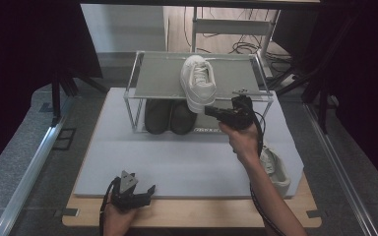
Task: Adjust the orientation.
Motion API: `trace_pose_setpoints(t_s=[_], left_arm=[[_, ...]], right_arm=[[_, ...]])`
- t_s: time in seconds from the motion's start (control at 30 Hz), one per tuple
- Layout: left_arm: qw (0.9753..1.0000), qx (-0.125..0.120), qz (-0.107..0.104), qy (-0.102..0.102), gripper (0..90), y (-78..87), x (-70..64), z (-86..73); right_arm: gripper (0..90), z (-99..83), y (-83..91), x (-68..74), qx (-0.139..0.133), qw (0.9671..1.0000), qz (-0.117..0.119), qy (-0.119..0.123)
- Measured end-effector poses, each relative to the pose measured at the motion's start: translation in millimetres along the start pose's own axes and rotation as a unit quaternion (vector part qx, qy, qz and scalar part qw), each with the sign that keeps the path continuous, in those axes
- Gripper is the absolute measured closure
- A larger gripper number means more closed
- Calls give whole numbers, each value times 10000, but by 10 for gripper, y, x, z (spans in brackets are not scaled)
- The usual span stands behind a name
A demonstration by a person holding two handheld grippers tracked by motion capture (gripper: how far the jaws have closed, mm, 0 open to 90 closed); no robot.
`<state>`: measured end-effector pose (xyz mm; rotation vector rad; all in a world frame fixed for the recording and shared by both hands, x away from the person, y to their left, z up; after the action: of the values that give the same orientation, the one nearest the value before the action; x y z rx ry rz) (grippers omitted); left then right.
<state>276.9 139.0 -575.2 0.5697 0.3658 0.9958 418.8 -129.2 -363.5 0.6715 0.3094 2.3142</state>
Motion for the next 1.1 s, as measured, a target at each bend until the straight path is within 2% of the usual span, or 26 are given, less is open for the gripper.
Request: trace_pose_setpoints(t_s=[0.57, 1.1], left_arm=[[10000, -1, -1, 1, 131, 0, 0, 0], [10000, 0, -3, 0, 131, 0, 1, 0]], right_arm=[[900, 111, -247, -83, -38, 9999, -62, -137], [900, 207, -424, -160, 12, 9998, -145, -129]])
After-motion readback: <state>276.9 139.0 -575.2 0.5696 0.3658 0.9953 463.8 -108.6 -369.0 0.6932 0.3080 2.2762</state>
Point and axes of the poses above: each handheld gripper's, and its own axes: y roughly backward along the jaws, z roughly out of its top, x roughly to its left, the point moved 6 cm from there along -y, roughly forward along the jaws, and after that the axes turned 1 degree about -z, right-handed, at the moved point
